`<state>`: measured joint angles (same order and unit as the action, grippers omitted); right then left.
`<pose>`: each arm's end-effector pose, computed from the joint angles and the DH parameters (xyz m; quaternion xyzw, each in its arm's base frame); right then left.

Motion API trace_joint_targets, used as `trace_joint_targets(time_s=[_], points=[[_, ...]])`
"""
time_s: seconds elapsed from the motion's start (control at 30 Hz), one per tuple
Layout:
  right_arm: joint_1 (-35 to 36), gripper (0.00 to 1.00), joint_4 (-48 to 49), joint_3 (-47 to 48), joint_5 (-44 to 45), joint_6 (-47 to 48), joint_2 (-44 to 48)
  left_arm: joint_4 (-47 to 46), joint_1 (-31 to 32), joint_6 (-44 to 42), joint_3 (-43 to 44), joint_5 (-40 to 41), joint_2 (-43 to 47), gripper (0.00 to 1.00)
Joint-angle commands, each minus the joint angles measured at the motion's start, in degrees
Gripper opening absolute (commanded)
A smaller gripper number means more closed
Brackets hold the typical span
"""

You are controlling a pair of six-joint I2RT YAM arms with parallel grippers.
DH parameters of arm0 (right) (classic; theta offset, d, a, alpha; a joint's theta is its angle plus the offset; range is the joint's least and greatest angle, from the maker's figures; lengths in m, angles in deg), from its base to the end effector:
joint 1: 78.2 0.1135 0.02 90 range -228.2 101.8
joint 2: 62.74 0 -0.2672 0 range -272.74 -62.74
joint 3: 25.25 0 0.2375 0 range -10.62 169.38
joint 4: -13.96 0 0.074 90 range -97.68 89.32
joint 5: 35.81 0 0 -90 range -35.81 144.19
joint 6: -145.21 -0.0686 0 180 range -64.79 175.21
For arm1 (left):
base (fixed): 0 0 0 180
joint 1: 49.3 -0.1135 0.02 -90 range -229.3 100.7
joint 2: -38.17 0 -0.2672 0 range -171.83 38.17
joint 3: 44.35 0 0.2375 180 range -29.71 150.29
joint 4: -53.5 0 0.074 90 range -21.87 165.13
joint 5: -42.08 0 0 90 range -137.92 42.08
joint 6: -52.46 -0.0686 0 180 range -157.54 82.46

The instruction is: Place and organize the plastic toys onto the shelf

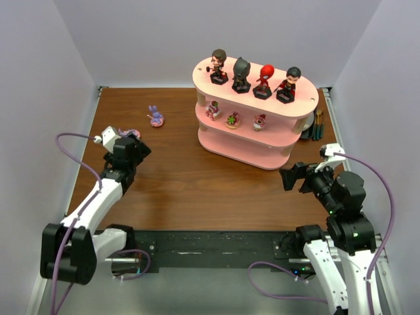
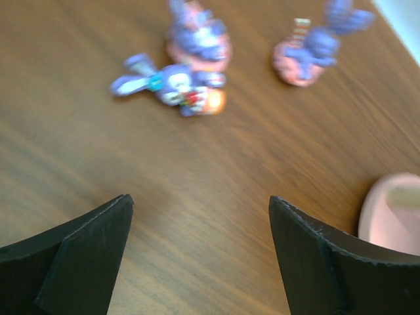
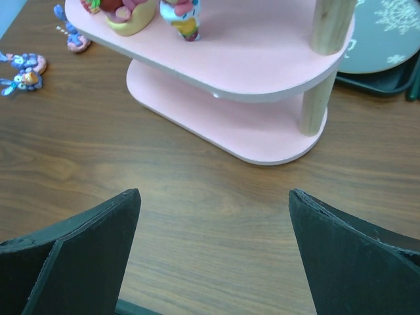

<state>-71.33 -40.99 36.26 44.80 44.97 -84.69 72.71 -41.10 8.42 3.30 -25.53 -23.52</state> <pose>0.0899 0.0221 0.3270 -0.0263 0.7939 0.1542 0.5876 0.2399 -0.0082 0.2158 -0.3666 0.7868 -0.0601 0.4929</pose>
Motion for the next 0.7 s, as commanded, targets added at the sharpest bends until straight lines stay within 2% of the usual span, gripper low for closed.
trace_joint_targets(time_s=[0.0,0.17,0.47,0.67], points=[[0.42,0.98,3.22,-1.17,-2.39,-0.75,0.95,1.75,-3.2,11.87,4.23,0.8,-5.79,0.88],[2.09,0.98,3.75,-2.66,-2.21,-0.92,2.18,3.16,-4.42,17.23,8.64,8.01,-12.13,0.83],[4.11,0.99,3.4,-3.19,-2.74,-1.36,2.71,3.51,-7.85,27.25,14.52,8.81,-22.5,0.75],[4.55,0.98,3.49,-3.19,-2.83,-1.36,2.62,4.47,-8.21,30.42,18.83,9.77,-29.09,0.73]])
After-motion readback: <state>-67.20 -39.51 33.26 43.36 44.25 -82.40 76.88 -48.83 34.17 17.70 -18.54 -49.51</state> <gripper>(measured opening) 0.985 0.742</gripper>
